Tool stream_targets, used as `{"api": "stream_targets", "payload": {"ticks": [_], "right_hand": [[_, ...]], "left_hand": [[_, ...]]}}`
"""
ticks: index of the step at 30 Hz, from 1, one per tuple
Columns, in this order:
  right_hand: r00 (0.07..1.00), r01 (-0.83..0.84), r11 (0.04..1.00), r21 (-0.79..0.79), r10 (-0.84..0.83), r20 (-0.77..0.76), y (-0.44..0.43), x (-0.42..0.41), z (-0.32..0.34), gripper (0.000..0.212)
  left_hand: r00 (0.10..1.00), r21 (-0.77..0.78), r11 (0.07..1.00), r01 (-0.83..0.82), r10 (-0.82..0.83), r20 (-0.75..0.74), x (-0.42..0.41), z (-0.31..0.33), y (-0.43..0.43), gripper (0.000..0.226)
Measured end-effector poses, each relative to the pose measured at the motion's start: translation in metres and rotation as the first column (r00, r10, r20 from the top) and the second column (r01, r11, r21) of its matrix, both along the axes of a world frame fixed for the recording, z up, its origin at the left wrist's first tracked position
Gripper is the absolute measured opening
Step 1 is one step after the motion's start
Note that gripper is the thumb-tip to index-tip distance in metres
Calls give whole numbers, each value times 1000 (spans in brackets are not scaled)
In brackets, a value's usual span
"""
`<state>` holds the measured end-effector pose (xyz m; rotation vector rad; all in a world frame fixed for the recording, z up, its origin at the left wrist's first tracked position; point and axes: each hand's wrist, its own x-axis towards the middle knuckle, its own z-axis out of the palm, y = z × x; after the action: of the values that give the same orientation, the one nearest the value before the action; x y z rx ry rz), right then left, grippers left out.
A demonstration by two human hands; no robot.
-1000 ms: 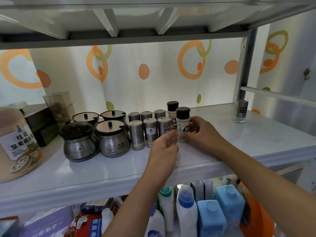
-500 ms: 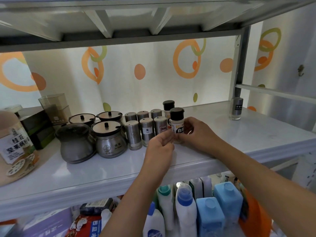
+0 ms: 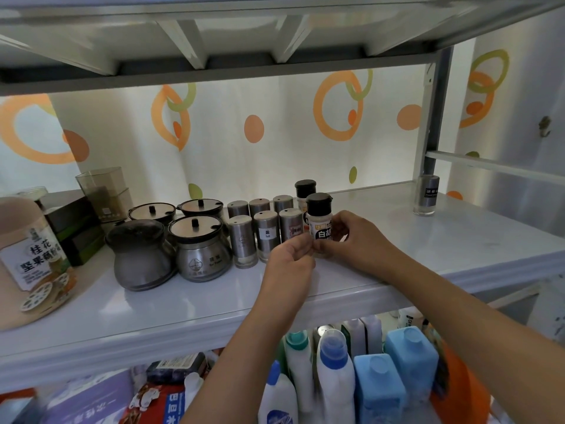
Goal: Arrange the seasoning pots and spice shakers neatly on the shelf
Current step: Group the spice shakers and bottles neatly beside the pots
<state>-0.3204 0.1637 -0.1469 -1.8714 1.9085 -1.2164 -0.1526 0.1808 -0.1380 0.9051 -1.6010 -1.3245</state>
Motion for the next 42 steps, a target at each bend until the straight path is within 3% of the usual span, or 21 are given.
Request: {"api": "stream_targets", "payload": {"ticks": [14, 20, 24, 27, 33, 42], "right_hand": [[1000, 23, 1000, 17, -23, -11, 2, 1, 2, 45], [989, 29, 1000, -6, -27, 143, 20, -18, 11, 51], [968, 202, 976, -77, -187, 169, 42, -66, 18, 34], [886, 427, 898, -105, -392, 246, 41, -115, 27, 33], [812, 563, 827, 4, -554, 186, 15, -169, 44, 53], [863, 478, 873, 97, -487, 131, -21, -186, 41, 72]], "left_hand": [[1000, -27, 1000, -1, 1, 27, 1, 3, 5, 56], [990, -117, 983, -143, 143, -3, -13, 2, 21, 42], [999, -110, 994, 1, 2, 33, -49, 7, 33, 47], [997, -37, 997, 74, -74, 14, -81, 14, 29, 51], [995, 125, 987, 99, -99, -10, -120, 21, 7, 52], [993, 140, 985, 96, -104, 48, -126, 9, -5, 53]]}}
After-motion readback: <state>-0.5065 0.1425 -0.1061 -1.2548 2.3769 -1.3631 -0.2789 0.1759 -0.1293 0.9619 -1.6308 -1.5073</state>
